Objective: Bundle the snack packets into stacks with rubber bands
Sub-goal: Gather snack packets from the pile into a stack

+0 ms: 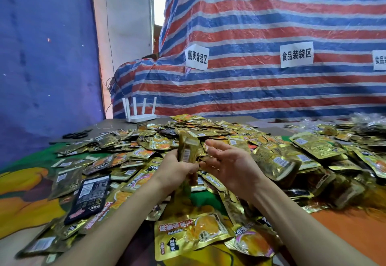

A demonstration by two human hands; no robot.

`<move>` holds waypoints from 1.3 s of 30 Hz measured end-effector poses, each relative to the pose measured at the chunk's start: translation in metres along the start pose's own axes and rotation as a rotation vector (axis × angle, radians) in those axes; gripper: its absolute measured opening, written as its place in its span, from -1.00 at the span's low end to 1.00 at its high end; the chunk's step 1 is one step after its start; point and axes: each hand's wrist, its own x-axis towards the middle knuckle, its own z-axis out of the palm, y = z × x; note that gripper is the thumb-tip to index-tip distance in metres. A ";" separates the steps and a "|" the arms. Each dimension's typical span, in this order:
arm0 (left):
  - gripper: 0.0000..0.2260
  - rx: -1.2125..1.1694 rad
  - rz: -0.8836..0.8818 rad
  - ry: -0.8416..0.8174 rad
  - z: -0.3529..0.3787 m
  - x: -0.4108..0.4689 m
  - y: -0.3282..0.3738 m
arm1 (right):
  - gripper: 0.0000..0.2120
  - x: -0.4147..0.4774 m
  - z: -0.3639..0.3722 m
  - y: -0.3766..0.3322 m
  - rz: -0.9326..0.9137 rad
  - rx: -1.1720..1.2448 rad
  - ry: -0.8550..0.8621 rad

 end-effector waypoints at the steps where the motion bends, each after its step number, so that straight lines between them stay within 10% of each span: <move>1: -0.89 -0.101 -0.026 -0.031 -0.001 -0.001 0.001 | -0.72 0.001 0.000 0.001 -0.006 0.015 0.009; 5: -0.77 -0.361 -0.101 -0.085 0.002 -0.005 0.000 | -0.59 0.002 -0.002 0.002 -0.019 0.050 0.018; 15: -0.78 -0.755 -0.187 0.365 0.000 0.007 -0.008 | -0.83 0.004 0.002 0.032 -0.092 -0.553 0.077; 26: -0.80 -0.691 0.002 0.479 0.009 0.001 0.001 | -0.25 0.006 0.008 0.036 -0.071 -0.575 0.187; 39: -0.59 -0.685 -0.048 0.197 0.008 0.001 -0.005 | -0.28 0.008 0.017 0.051 -0.112 -0.450 0.087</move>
